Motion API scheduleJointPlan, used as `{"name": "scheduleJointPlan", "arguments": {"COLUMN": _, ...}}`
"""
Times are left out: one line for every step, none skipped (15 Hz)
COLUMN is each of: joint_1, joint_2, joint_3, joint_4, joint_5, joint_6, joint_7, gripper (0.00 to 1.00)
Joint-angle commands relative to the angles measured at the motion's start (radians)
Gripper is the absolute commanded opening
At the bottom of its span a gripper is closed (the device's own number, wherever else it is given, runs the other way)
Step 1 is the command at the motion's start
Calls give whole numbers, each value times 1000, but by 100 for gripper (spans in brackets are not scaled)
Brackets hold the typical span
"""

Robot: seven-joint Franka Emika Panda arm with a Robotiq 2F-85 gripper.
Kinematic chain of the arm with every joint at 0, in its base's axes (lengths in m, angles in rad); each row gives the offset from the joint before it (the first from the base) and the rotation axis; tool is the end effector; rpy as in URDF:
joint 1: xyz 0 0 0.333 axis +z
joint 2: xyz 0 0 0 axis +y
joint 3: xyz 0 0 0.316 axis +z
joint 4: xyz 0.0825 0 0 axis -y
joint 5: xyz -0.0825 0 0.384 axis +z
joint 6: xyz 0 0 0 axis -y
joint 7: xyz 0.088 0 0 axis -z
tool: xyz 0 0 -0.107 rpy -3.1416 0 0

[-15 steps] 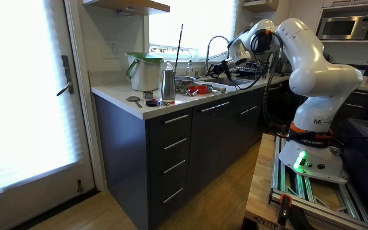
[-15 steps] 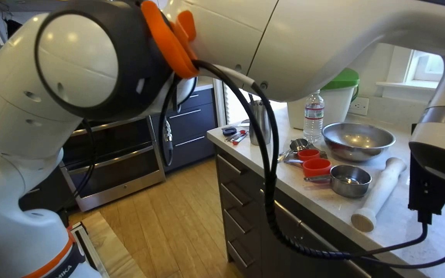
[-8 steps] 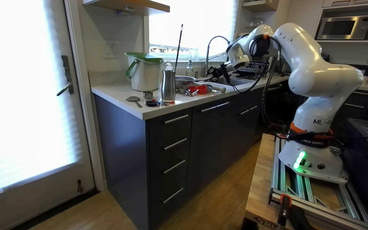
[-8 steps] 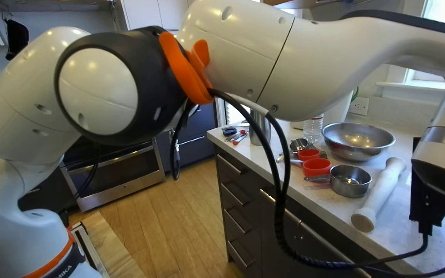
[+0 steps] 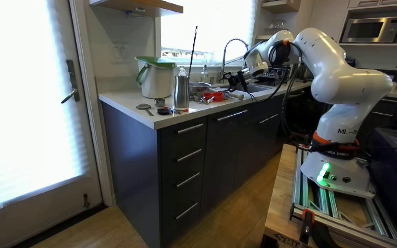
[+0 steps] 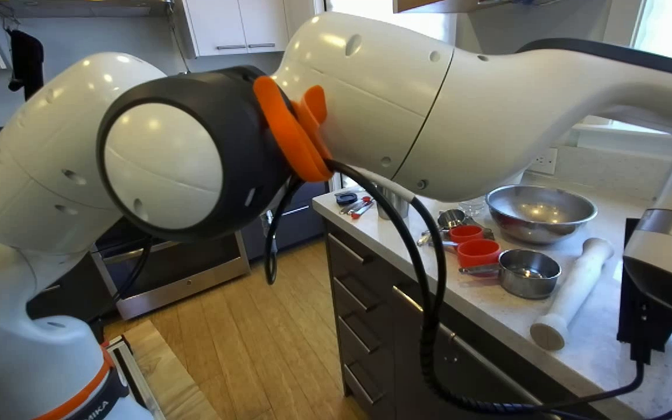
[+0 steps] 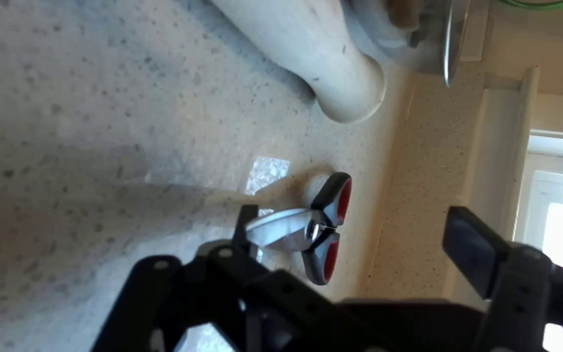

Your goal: Remove the black and red scissors from the metallic dishpan and place on the worktop

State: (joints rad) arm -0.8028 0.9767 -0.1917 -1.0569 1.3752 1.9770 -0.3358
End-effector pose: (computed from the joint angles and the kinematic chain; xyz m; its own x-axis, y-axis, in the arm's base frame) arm 0.5290 -0.5940 0.2755 0.3455 -0.9381 0.0231 -0.4359 -0.1822 -0.8814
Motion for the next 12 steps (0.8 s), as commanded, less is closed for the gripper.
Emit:
{"name": "scheduleJointPlan", "arguments": {"joint_1": -5, "joint_2": 48, "joint_3": 2, "joint_4": 49, "joint_5": -2, "joint_6": -7, "joint_7": 30, "gripper": 100}}
{"name": "scheduleJointPlan", "arguments": {"joint_1": -4, "joint_2": 52, "joint_3": 1, "joint_4": 49, "joint_5": -4, "joint_6": -8, "joint_7": 32, "gripper": 100}}
{"name": "scheduleJointPlan", "arguments": {"joint_1": -1, "joint_2": 56, "joint_3": 0, "joint_4": 48, "joint_5": -7, "joint_6": -9, "joint_7": 34, "gripper": 100}}
{"name": "scheduleJointPlan", "arguments": {"joint_1": 4, "joint_2": 57, "joint_3": -3, "joint_4": 47, "joint_5": -12, "joint_6": -6, "joint_7": 35, "gripper": 100}}
{"name": "scheduleJointPlan", "arguments": {"joint_1": 12, "joint_2": 56, "joint_3": -12, "joint_4": 47, "joint_5": -22, "joint_6": 5, "joint_7": 43, "gripper": 100}}
{"name": "scheduleJointPlan", "arguments": {"joint_1": 23, "joint_2": 47, "joint_3": -23, "joint_4": 36, "joint_5": -33, "joint_6": 22, "joint_7": 48, "gripper": 100}}
{"name": "scheduleJointPlan", "arguments": {"joint_1": 31, "joint_2": 38, "joint_3": -36, "joint_4": 31, "joint_5": -45, "joint_6": 35, "joint_7": 56, "gripper": 100}}
{"name": "scheduleJointPlan", "arguments": {"joint_1": 37, "joint_2": 32, "joint_3": -48, "joint_4": 29, "joint_5": -58, "joint_6": 40, "joint_7": 64, "gripper": 100}}
{"name": "scheduleJointPlan", "arguments": {"joint_1": 49, "joint_2": 19, "joint_3": -68, "joint_4": 24, "joint_5": -77, "joint_6": 54, "joint_7": 71, "gripper": 100}}
{"name": "scheduleJointPlan", "arguments": {"joint_1": 61, "joint_2": 7, "joint_3": -90, "joint_4": 19, "joint_5": -105, "joint_6": 63, "joint_7": 84, "gripper": 100}}
{"name": "scheduleJointPlan", "arguments": {"joint_1": 72, "joint_2": -2, "joint_3": -109, "joint_4": 19, "joint_5": -130, "joint_6": 74, "joint_7": 96, "gripper": 100}}
{"name": "scheduleJointPlan", "arguments": {"joint_1": 88, "joint_2": -14, "joint_3": -137, "joint_4": 14, "joint_5": -165, "joint_6": 91, "joint_7": 108, "gripper": 100}}
